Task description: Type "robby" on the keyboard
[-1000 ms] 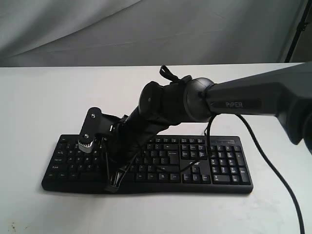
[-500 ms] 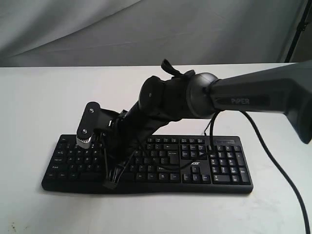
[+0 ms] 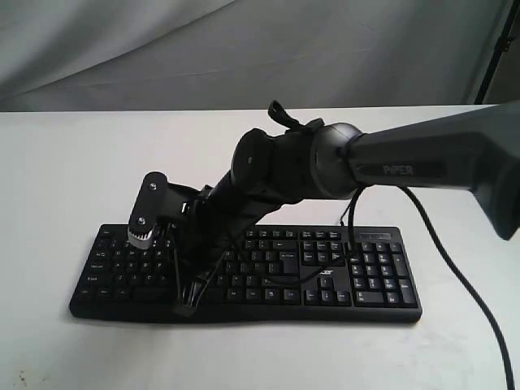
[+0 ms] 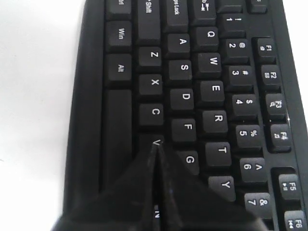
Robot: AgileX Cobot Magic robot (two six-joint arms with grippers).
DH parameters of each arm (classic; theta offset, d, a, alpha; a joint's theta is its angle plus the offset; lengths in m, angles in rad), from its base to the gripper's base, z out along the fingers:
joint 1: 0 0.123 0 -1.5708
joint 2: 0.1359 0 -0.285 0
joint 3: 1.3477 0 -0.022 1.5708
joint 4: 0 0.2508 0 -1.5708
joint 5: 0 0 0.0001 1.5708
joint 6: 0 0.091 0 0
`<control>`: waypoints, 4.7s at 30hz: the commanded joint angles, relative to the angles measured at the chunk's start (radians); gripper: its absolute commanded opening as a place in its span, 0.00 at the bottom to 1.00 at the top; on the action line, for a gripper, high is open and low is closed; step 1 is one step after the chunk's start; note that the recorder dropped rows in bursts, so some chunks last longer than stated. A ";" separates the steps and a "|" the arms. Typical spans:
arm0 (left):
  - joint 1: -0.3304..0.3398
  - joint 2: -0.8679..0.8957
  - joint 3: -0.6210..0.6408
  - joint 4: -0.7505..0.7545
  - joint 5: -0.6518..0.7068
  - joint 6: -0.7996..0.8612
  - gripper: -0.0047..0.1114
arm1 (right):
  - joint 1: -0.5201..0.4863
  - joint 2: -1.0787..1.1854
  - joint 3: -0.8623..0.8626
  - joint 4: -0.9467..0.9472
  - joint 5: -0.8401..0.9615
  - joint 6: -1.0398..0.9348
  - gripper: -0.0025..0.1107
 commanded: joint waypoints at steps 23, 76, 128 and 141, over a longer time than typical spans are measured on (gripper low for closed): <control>-0.006 -0.003 0.004 0.005 -0.006 -0.003 0.04 | 0.001 -0.003 -0.005 -0.010 0.008 -0.002 0.02; -0.006 -0.003 0.004 0.005 -0.006 -0.003 0.04 | -0.092 0.090 -0.220 -0.106 0.166 0.067 0.02; -0.006 -0.003 0.004 0.005 -0.006 -0.003 0.04 | -0.078 0.107 -0.220 -0.078 0.179 0.031 0.02; -0.006 -0.003 0.004 0.005 -0.006 -0.003 0.04 | -0.078 0.107 -0.220 -0.080 0.186 0.033 0.02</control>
